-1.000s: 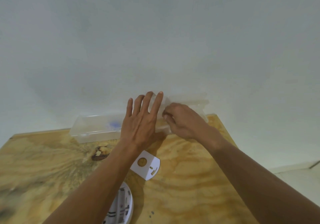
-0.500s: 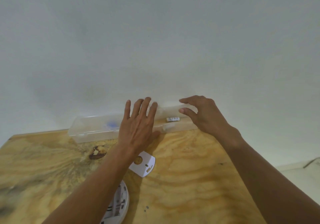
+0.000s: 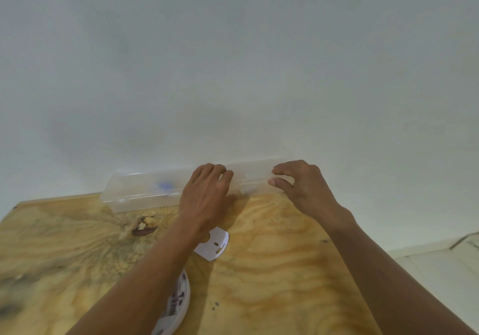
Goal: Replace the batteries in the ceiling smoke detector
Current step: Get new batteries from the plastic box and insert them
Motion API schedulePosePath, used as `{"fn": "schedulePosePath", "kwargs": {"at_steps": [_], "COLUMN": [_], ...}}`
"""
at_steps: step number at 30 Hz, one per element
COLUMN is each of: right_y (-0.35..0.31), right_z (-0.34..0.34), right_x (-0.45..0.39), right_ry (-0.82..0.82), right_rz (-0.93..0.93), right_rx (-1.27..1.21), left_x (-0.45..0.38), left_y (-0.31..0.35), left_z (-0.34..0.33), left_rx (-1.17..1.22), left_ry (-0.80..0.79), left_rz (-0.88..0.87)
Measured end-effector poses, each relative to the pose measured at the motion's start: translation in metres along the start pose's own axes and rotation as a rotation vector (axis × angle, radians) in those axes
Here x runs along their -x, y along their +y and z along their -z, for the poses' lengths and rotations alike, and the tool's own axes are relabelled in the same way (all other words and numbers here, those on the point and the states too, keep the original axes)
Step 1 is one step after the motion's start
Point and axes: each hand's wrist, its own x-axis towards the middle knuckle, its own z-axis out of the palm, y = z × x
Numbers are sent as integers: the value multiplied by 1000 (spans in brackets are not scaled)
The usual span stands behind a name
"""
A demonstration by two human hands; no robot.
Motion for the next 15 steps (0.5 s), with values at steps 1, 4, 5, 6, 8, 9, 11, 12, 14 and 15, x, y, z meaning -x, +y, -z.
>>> {"fn": "schedulePosePath", "kwargs": {"at_steps": [1,4,5,6,8,9,11,12,14,15], "right_y": [2,4,5,7,9,10,12,12,10,8], "right_z": [0,-4,-6,-10,-17,-20,-23,-24,-25,-24], "right_x": [1,4,4,5,6,6,6,6,7,7], "right_ry": [25,91,113,135,170,183,199,199,180,165], "right_rz": [-5,16,31,50,81,86,76,65,22,-4], "right_rx": [-44,-89,-88,-81,-60,-56,-61,-65,-65,-52], "left_x": [1,2,2,2,0,-1,-1,-1,-1,-1], "left_y": [1,2,2,2,2,2,3,3,5,6], "left_z": [1,2,2,3,5,5,7,8,11,12], "left_rx": [37,101,117,134,173,191,214,219,224,230], "left_ry": [18,47,43,36,20,12,6,-2,-31,-45], "left_rz": [5,10,12,18,39,52,72,79,89,100]}}
